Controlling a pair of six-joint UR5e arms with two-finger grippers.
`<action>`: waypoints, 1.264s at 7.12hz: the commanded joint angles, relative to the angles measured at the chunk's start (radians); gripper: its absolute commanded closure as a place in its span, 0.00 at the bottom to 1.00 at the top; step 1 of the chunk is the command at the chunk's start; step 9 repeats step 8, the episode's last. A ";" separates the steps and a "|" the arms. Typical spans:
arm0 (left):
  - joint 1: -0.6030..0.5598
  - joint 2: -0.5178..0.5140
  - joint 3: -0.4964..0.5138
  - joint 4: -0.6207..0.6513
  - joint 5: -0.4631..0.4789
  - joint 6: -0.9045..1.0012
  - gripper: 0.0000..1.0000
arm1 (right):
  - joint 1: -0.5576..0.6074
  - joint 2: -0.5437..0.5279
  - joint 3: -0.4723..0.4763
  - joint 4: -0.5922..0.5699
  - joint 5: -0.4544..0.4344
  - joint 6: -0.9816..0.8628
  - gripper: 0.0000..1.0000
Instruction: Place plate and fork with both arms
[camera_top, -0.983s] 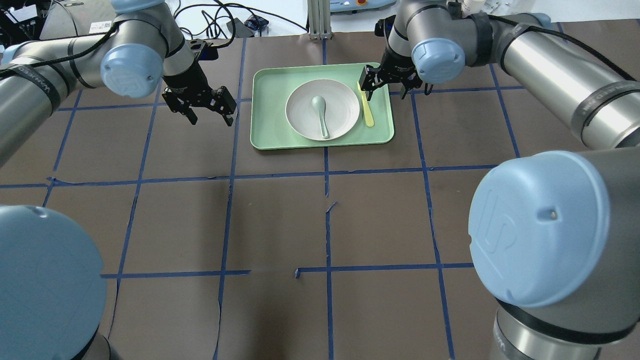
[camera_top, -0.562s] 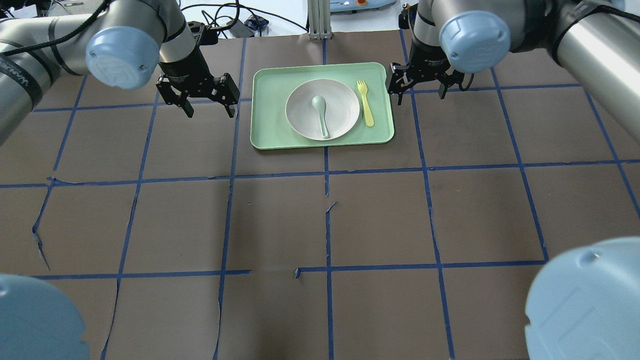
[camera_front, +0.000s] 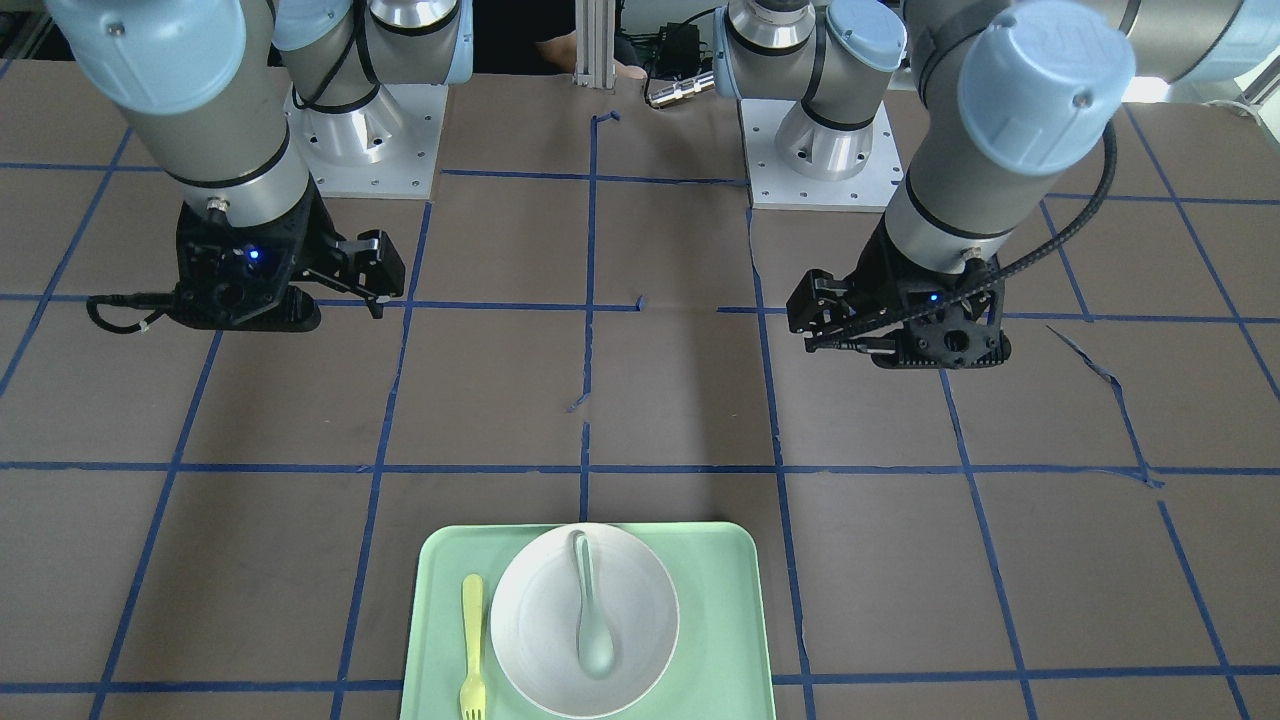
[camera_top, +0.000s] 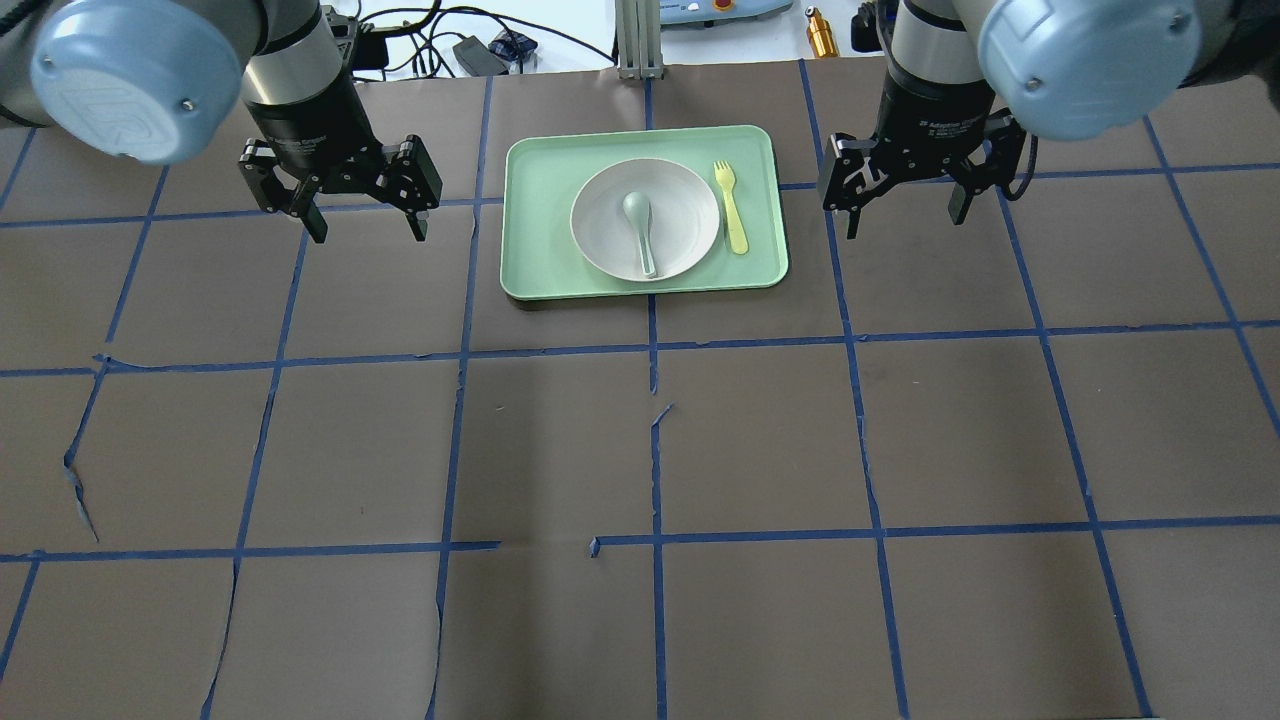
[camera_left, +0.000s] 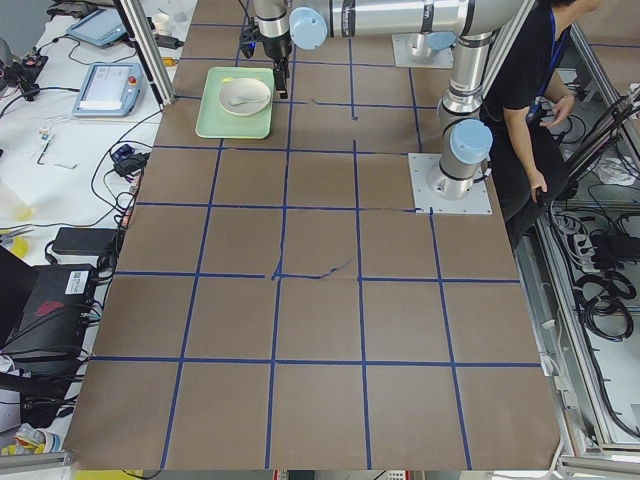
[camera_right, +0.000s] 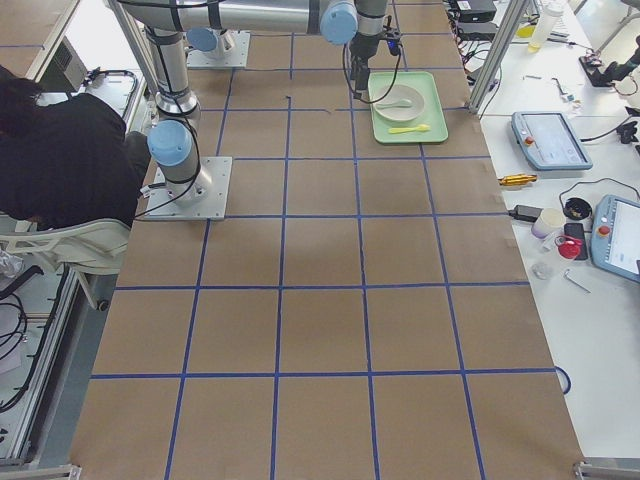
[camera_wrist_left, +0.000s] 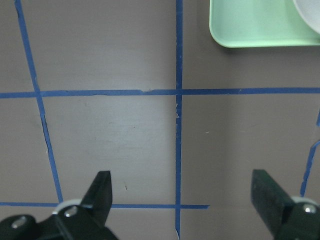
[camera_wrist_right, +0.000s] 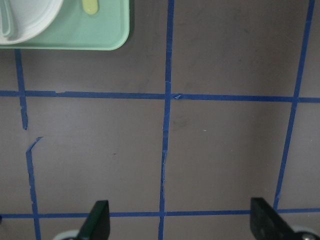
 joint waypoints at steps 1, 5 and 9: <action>-0.003 0.031 -0.008 -0.015 -0.050 -0.052 0.00 | 0.026 -0.027 0.007 0.020 0.065 0.055 0.00; -0.058 0.028 -0.054 0.002 -0.041 -0.057 0.00 | 0.029 -0.079 0.007 0.054 0.036 0.047 0.00; -0.060 0.042 -0.050 0.000 -0.041 -0.058 0.00 | 0.029 -0.080 0.011 0.055 0.043 0.049 0.00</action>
